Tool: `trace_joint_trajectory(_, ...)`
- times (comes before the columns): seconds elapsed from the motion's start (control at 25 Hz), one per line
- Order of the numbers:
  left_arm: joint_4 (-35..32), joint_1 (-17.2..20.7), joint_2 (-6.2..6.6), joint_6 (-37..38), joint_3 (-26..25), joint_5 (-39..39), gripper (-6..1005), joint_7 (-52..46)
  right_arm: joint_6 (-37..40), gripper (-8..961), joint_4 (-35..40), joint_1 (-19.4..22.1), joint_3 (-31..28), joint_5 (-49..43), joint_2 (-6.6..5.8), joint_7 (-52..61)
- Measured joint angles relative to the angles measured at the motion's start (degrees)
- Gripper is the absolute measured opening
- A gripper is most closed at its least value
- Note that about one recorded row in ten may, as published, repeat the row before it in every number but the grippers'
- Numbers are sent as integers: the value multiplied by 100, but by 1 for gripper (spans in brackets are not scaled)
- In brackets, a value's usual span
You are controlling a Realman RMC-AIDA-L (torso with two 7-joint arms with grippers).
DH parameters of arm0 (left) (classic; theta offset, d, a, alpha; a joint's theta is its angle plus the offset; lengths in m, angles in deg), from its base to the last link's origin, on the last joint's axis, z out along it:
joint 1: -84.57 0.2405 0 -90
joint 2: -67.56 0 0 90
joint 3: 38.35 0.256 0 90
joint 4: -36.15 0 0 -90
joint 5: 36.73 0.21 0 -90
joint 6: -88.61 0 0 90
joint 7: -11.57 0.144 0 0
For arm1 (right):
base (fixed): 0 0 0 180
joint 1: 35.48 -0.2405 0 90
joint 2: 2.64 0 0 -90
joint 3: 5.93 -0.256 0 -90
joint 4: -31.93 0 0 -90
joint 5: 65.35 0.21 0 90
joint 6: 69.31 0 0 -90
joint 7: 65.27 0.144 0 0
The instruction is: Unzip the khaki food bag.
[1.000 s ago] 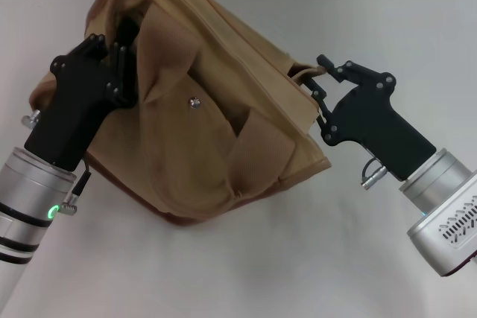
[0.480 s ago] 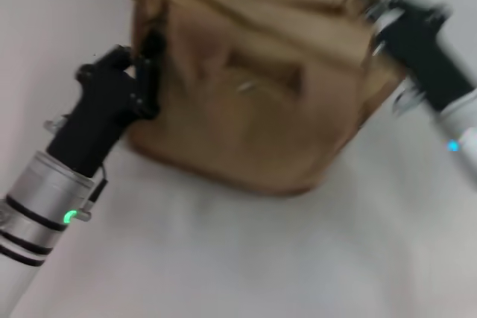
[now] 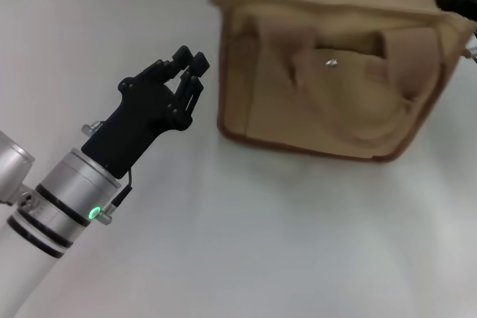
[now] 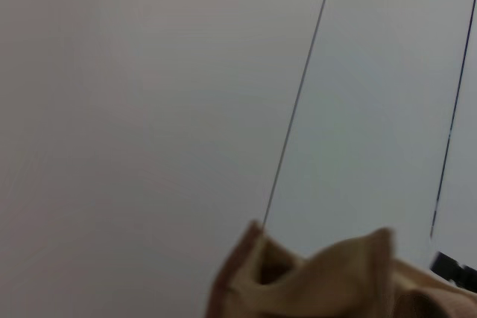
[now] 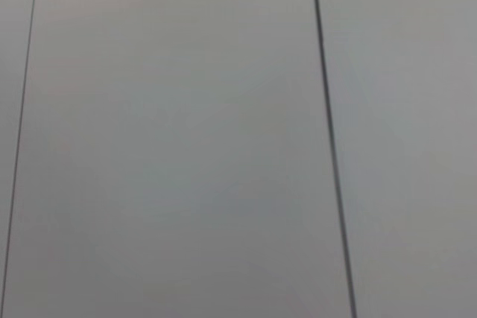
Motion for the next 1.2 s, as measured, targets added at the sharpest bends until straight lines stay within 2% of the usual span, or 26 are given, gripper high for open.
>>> trace_joint_trajectory(0.08,-48,30,10,175,7,15,110,14,343,153,-23,207,7,-2,0,199)
trace_joint_trajectory(0.16,-227,41,22,506,65,46,183,-3,1002,196,101,494,111,-32,-44,839)
trace_joint_trajectory(0.2,-270,39,25,573,71,71,220,-12,1002,242,101,494,111,-32,-44,839)
trace_joint_trajectory(0.32,-586,22,47,952,82,364,329,-74,1669,380,492,678,549,-130,-156,1660)
trace_joint_trajectory(0.4,-1004,-14,61,1340,82,719,409,-214,2218,464,914,712,1182,-308,-264,2226)
trace_joint_trajectory(0.52,-1804,-160,86,1864,97,1355,530,-687,2980,579,1516,651,2553,-713,-432,2728)
trace_joint_trajectory(0.64,-2526,-341,132,2200,344,1885,650,-1137,3488,681,1908,579,4042,-967,-501,2801)
trace_joint_trajectory(0.72,-2864,-446,212,2385,814,2071,730,-1420,3579,730,2099,551,4835,-1005,-458,2798)
trace_joint_trajectory(0.84,-2976,-511,342,2557,1442,2079,797,-1584,3538,804,2244,519,5392,-1007,-343,2798)
trace_joint_trajectory(0.92,-2999,-523,391,2670,1651,2075,824,-1616,3521,853,2320,508,5542,-1008,-254,2798)
trace_joint_trajectory(1.0,-3031,-525,422,2765,1739,2082,838,-1624,3505,853,2379,506,5593,-1008,-187,2798)
trace_joint_trajectory(1.2,-3046,-485,444,2831,1775,2103,838,-1627,3485,853,2398,502,5606,-1001,-129,2798)
